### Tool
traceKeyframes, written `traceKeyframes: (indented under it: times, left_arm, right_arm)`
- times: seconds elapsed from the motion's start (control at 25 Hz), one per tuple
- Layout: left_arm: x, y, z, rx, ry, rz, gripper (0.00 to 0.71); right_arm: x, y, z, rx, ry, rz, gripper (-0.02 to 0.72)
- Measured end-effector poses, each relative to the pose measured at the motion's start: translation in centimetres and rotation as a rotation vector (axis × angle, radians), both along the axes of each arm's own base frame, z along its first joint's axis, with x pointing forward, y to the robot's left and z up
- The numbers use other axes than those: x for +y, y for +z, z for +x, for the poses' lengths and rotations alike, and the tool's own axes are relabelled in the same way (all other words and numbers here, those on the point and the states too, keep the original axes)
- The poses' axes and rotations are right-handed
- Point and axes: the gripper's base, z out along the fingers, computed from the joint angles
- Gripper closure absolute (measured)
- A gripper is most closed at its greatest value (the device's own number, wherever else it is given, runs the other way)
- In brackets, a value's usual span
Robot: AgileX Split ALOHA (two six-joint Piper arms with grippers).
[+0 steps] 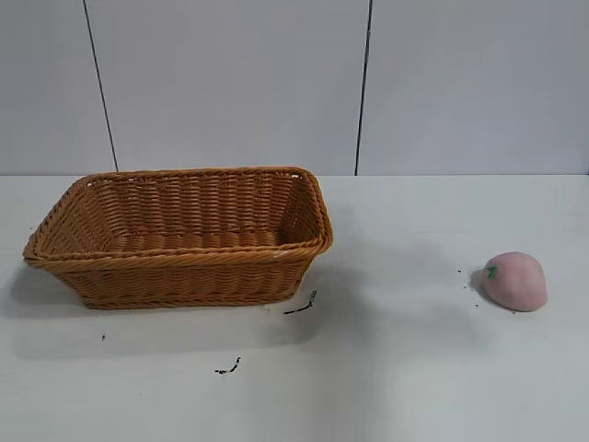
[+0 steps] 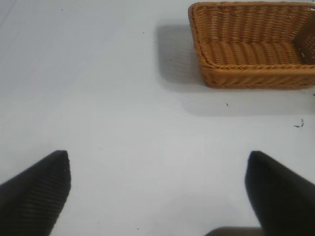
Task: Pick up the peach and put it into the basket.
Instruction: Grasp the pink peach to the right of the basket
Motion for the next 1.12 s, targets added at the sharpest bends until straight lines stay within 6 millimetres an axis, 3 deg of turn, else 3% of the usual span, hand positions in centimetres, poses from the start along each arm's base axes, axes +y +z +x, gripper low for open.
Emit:
traceKeyframes:
  times: [0.2,0.4,0.56,0.84,1.12]
  left_arm:
    - [0.0,0.0,0.0,0.000,0.000,0.000,0.017]
    - [0.0,0.0,0.0,0.000,0.000,0.000,0.017]
    - [0.0,0.0,0.0,0.000,0.000,0.000,0.017]
    - [0.0,0.0,0.0,0.000,0.000,0.000,0.017]
    - [0.0,0.0,0.0,0.000,0.000,0.000,0.017]
  right_arm:
    - [0.1,-5.8,4.5,0.133,0.015,-0.006,0.008]
    - [0.1,-11.0,6.2,0.221,0.014,-0.008,0.008]
    - [0.1,-13.9,7.2,0.231,0.012,-0.014,0.008]
    - [0.0,-17.4,7.8,0.274,0.013,-0.021,0.008]
    - [0.0,-18.7,7.9,0.291,0.012,-0.022,0.017]
